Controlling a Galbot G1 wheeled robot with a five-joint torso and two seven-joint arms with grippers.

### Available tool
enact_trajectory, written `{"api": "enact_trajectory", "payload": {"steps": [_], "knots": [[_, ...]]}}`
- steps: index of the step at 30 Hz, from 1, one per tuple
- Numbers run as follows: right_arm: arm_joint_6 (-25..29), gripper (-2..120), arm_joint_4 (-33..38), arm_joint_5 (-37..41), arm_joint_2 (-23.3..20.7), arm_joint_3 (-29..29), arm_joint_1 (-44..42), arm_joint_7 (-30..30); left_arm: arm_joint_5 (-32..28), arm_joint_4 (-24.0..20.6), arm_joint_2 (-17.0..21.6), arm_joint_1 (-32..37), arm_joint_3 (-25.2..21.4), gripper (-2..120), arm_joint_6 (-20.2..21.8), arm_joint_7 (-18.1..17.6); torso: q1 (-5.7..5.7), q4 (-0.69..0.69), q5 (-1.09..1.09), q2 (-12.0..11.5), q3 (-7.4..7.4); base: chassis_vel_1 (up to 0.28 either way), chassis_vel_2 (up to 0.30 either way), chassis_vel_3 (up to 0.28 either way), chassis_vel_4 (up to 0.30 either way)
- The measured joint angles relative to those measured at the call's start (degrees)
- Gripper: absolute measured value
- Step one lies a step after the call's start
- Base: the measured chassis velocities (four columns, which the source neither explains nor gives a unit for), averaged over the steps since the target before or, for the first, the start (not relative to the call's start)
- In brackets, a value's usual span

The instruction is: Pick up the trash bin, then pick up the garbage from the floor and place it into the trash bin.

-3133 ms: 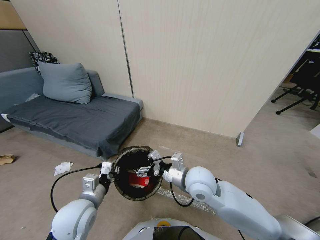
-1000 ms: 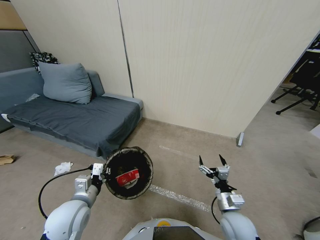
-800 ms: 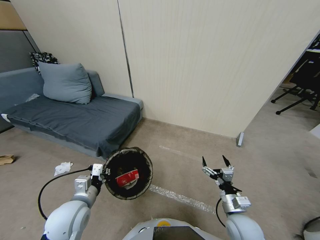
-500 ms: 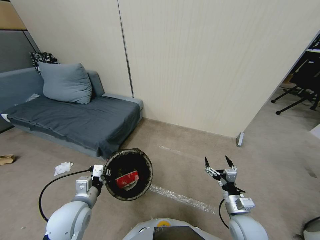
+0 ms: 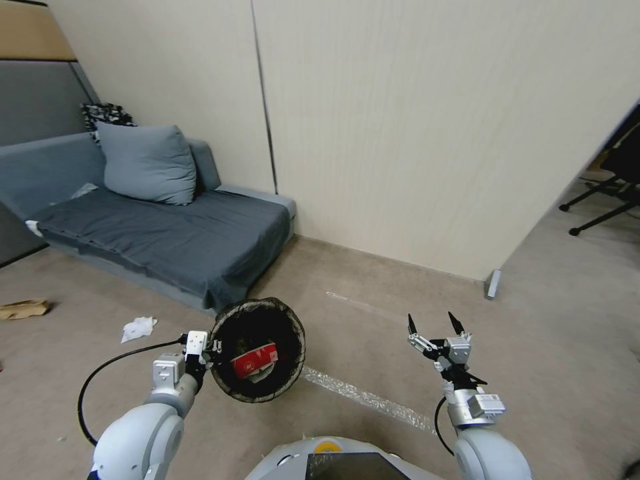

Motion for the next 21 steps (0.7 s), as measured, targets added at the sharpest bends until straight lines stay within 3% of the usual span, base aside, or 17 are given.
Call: {"api": "enact_trajectory", "payload": {"steps": [21], "knots": [[-0.46,100,0.30,-0.38,0.18,-1.26,0.67,0.76,0.52,-0.63,-1.00,0.43,0.21,1,0.01,0.08,0.00,-0.01,0.00,0.00,0.00,0.061,0.057,0.059,0.063]]}}
